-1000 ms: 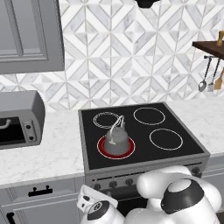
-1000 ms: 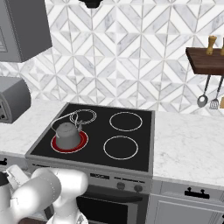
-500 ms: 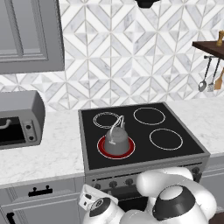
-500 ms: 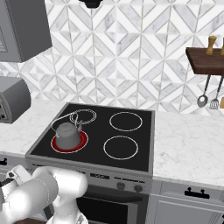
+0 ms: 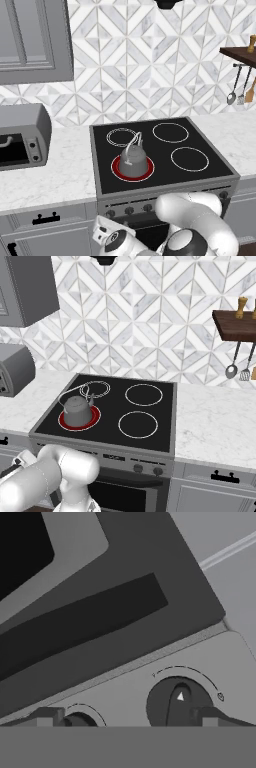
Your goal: Turn off the front left burner of the stove.
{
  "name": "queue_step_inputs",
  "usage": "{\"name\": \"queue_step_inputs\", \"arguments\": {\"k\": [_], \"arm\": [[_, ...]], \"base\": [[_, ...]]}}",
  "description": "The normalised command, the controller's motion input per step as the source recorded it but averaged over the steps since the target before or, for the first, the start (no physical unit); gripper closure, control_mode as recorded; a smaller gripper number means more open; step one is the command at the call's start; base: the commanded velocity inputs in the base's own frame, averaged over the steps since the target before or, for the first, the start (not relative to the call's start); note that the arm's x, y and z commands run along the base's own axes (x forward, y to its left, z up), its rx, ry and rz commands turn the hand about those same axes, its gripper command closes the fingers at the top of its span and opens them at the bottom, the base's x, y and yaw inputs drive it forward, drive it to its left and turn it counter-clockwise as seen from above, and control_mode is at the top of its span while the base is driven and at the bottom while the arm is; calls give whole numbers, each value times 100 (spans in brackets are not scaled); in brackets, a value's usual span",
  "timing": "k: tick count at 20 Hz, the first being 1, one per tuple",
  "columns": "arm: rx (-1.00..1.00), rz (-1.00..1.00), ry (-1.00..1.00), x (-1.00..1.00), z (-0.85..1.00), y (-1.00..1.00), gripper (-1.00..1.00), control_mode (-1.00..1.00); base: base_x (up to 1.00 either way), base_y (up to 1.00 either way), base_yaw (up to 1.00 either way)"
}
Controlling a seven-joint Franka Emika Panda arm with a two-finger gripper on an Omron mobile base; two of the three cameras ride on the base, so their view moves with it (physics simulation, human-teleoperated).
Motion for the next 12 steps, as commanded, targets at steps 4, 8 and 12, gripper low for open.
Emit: {"name": "queue_step_inputs", "arguments": {"k": [4,8,12], "arm": [[0,4,-2,10,-6,10,-100,-100],[0,4,-4,9,0,22,-100,-100],[0,4,0,12,-7,19,-100,-100]], "base": [[0,0,0],[0,0,0],[0,0,0]]}}
